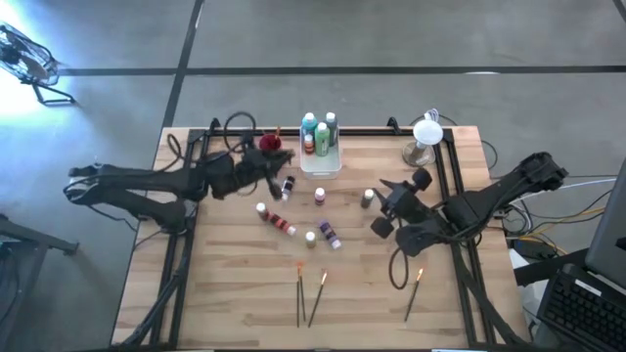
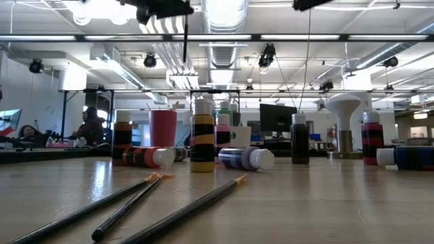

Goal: Pick & Place Paint Supplies
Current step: Put the silver paint brush into the pink cup

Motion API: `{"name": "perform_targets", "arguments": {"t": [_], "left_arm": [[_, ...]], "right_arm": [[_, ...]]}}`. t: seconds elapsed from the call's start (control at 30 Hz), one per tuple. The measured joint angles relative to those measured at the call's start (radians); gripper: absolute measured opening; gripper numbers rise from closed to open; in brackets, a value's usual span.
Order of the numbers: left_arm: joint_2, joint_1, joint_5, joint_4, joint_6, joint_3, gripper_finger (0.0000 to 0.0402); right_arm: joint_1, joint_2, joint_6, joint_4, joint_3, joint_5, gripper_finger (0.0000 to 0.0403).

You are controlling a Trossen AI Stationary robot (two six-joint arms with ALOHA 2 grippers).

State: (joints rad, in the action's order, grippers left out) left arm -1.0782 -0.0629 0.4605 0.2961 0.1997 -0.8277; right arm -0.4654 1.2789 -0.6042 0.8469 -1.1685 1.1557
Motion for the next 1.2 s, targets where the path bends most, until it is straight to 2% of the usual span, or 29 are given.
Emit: {"name": "perform_targets", "arguments": {"t": [0.07,0.2,0.27,0.57,0.83,1.0,1.2], "left_arm": [[0.002,-0.066,-0.032,0.001,-0.014,0.011,0.002],[0.011,-0.195,-0.226,0.048,-0.065,0.048,0.002],[0.016,-0.25,-0.291,0.088,-0.078,0.071,0.002],[0.019,-0.438,-0.357,0.222,-0.101,0.204,0.002],[0.016,-0.556,-0.405,0.272,-0.132,0.275,0.002],[-0.003,-0.621,-0.455,0.275,-0.158,0.281,0.002],[-0.053,-0.648,-0.498,0.281,-0.175,0.287,0.002]], "right_arm": [[0.003,-0.024,-0.024,-0.017,0.048,0.0,0.013],[0.01,-0.084,-0.036,-0.089,0.151,0.0,0.0146],[0.015,-0.111,-0.034,-0.135,0.2,0.0,0.0152],[0.022,-0.235,-0.024,-0.243,0.334,0.013,0.0173],[0.04,-0.287,-0.021,-0.262,0.371,0.027,0.0185],[0.062,-0.29,-0.015,-0.261,0.371,0.026,0.0178],[0.071,-0.288,-0.013,-0.261,0.371,0.026,0.0163]]}}
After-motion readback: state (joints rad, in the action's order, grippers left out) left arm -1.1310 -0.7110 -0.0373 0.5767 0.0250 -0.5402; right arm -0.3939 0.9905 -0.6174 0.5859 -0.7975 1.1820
